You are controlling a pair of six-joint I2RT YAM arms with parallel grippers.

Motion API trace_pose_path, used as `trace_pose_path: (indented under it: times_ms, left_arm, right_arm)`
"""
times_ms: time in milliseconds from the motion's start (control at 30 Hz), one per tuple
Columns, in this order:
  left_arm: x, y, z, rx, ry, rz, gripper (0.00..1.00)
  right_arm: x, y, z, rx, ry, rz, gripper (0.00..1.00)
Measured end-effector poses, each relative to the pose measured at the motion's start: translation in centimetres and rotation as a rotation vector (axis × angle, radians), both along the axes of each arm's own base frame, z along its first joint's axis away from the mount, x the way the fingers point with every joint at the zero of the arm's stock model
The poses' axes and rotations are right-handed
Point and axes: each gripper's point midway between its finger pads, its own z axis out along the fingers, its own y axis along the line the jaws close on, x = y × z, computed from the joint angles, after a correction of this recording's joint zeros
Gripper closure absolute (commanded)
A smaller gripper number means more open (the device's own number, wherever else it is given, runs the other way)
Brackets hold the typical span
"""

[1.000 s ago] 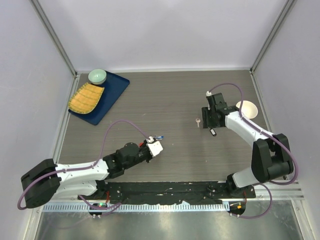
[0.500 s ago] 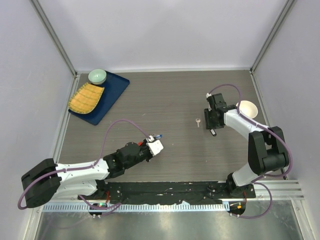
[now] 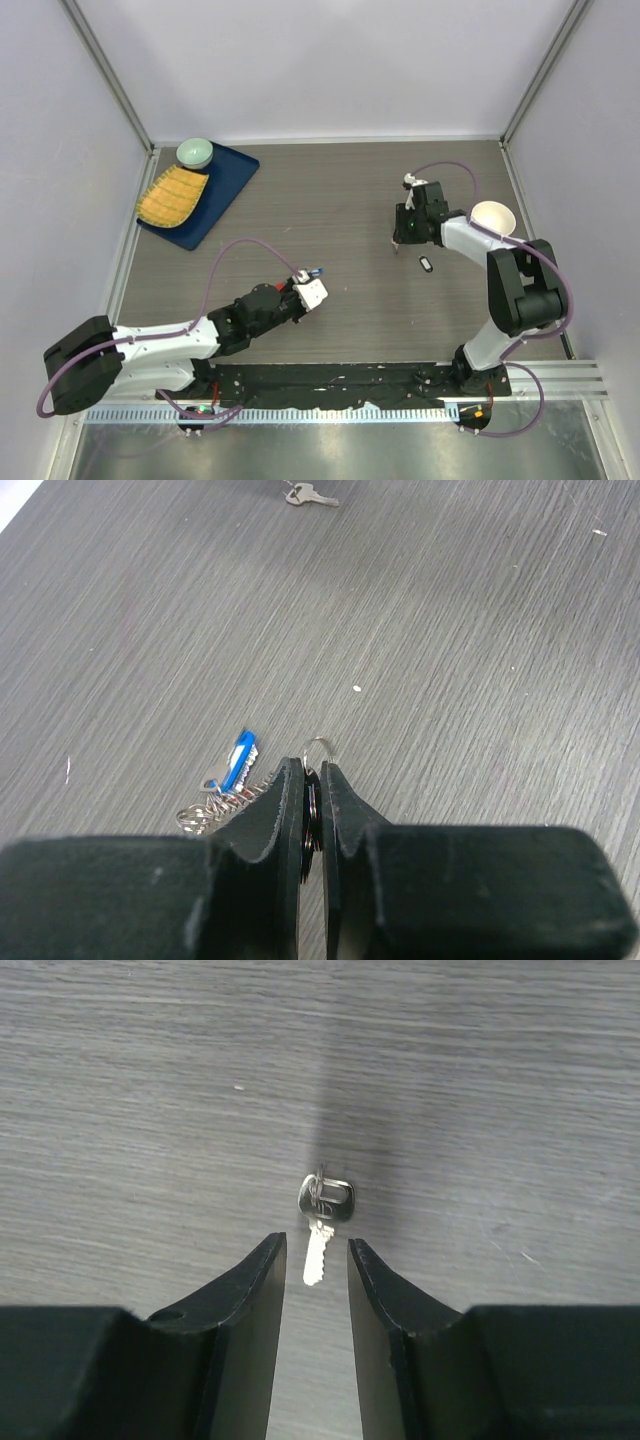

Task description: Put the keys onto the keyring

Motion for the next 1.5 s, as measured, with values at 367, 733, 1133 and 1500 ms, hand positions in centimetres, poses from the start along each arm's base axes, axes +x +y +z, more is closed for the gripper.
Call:
trace_pose_path:
  times_ms: [367,733,1133,1500]
  left_arm:
    - [0.1,-0.1,-0.1,0.004,0.002,0.002,1.00]
    - [0.1,-0.1,-0.1,0.005,0.003,0.002,1.00]
    - [0.1,0.0,-0.1,0.004,0.002,0.006,1.00]
    - [0.1,0.8,0.2,-0.069,-0.036,0.033,1.00]
  right_arm:
    - [1.7,1.5,-1.7,0.022,0.010,0.004,0.71]
    - [2.0,1.4,-2.9,0.009,0.027,-0.003,0.73]
    - [2.1,1.2,-2.8,-0.003,0.020,-0.008,0.99]
    - [-1.1,3.9,1.6,0.067,-0.082,0.150,0.99]
